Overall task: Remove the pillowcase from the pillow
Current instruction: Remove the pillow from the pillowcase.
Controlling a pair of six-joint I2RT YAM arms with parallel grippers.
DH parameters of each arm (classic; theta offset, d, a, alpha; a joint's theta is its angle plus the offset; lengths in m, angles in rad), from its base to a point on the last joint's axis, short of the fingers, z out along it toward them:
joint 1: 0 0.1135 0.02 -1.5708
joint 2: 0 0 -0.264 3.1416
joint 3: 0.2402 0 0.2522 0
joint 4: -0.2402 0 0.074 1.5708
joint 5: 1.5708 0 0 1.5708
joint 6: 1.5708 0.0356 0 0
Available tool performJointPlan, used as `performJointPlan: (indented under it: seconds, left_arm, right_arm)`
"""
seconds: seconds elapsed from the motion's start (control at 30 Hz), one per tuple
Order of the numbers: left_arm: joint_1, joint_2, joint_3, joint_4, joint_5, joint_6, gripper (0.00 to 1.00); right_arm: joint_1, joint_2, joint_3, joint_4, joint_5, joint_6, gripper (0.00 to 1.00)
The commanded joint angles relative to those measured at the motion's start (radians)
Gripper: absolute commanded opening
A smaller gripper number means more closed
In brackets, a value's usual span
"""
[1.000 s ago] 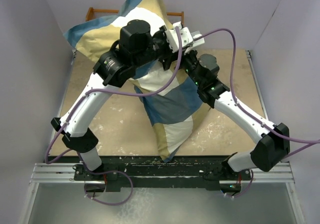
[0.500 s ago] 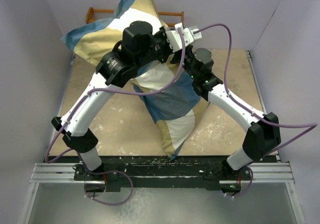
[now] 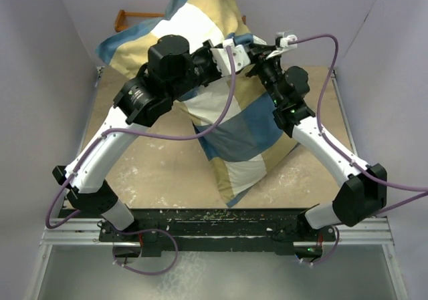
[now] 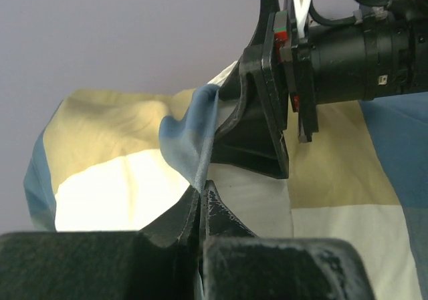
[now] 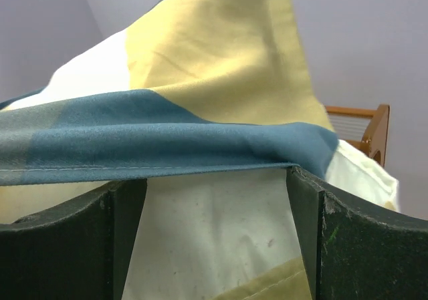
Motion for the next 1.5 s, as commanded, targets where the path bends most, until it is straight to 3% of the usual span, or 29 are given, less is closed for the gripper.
performJointPlan:
  seconds: [0.0, 0.43, 0.6, 0.77, 0.87, 1.13, 1.23, 1.27, 1.33, 1.37, 1.4, 1.47]
  left_arm:
    - [-0.019, -0.075, 0.045, 0.126, 0.039, 0.018, 0.00]
    - [-0.019, -0.081, 0.024, 0.122, 0.037, 0.043, 0.00]
    - [-0.019, -0.097, -0.003, 0.231, -0.053, 0.071, 0.00]
    - [-0.019, -0.092, 0.010, 0.187, -0.010, 0.069, 0.00]
    - [-0.019, -0.077, 0.034, 0.136, 0.027, 0.052, 0.00]
    - [-0.019, -0.067, 0.060, 0.130, 0.041, 0.055, 0.00]
    - [-0.019, -0.067, 0.068, 0.131, 0.041, 0.058, 0.00]
    - [-0.018, -0.066, 0.070, 0.131, 0.036, 0.060, 0.00]
    - [-0.019, -0.066, 0.065, 0.130, 0.018, 0.068, 0.00]
    - [-0.018, -0.068, 0.051, 0.139, -0.013, 0.074, 0.00]
    - [-0.019, -0.074, 0.028, 0.149, -0.046, 0.081, 0.12]
    - [-0.019, -0.088, -0.061, 0.188, -0.144, 0.116, 0.60]
  right_arm:
    - [-0.005, 0.037, 0.064, 0.156, -0.004, -0.082, 0.87]
    - [0.037, 0.051, 0.112, 0.226, 0.034, -0.094, 0.84]
    - [0.032, -0.036, -0.008, 0.202, -0.025, -0.069, 0.86]
    - [0.031, -0.055, -0.066, 0.185, -0.026, -0.147, 0.87]
    - [0.031, -0.008, 0.002, 0.185, -0.047, -0.204, 0.86]
    - [0.061, 0.148, 0.204, 0.122, -0.093, -0.244, 0.73]
    - [0.061, 0.163, 0.214, 0.109, -0.068, -0.255, 0.56]
    - [0.061, 0.167, 0.218, 0.103, -0.050, -0.244, 0.44]
    - [0.059, 0.168, 0.247, 0.085, 0.017, -0.205, 0.02]
    - [0.058, 0.163, 0.269, 0.058, 0.098, -0.189, 0.00]
    - [0.058, 0.159, 0.294, 0.032, 0.143, -0.180, 0.00]
    - [0.059, 0.153, 0.351, -0.026, 0.195, -0.187, 0.00]
